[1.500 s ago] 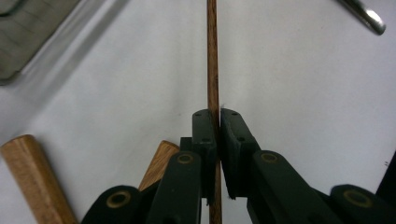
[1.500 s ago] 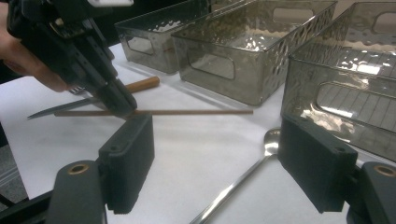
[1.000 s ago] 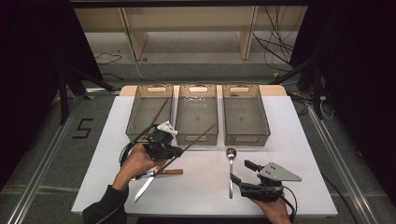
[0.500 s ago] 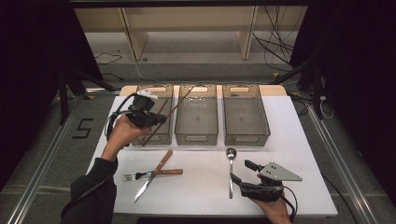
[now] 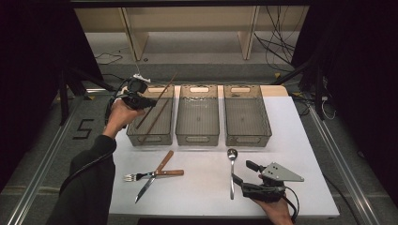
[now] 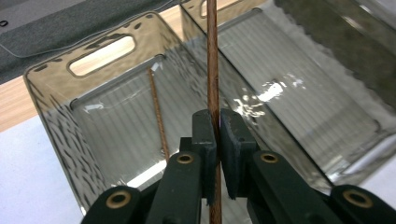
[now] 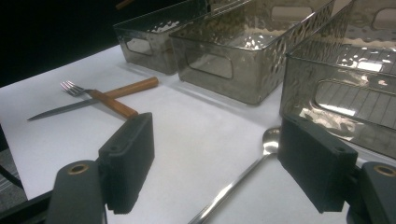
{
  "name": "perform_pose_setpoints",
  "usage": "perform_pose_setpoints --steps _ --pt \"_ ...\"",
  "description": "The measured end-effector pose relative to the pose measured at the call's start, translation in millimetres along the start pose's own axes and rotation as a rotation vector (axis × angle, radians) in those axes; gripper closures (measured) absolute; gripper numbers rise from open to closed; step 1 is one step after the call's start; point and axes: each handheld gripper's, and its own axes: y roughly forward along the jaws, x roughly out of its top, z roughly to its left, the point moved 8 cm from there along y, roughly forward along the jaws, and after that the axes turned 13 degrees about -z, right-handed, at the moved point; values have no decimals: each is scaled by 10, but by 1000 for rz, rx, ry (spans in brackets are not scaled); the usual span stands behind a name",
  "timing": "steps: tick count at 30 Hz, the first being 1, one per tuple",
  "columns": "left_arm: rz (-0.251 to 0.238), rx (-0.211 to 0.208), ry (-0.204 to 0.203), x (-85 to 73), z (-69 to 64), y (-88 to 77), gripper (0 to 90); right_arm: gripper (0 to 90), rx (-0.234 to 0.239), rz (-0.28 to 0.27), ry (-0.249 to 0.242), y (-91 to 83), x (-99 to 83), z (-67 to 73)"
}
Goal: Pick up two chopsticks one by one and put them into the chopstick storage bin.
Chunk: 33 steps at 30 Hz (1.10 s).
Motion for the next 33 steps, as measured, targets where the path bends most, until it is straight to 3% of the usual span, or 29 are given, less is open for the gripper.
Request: perform_pose_setpoints --steps 14,25,33 --pt "13 28 -42 -172 228 155 846 279 1 -3 2 -1 6 6" --pt "34 39 -45 -315 263 242 845 279 2 -1 2 3 0 8" --pt "48 42 -71 -400 276 286 845 280 2 -1 4 4 -1 7"
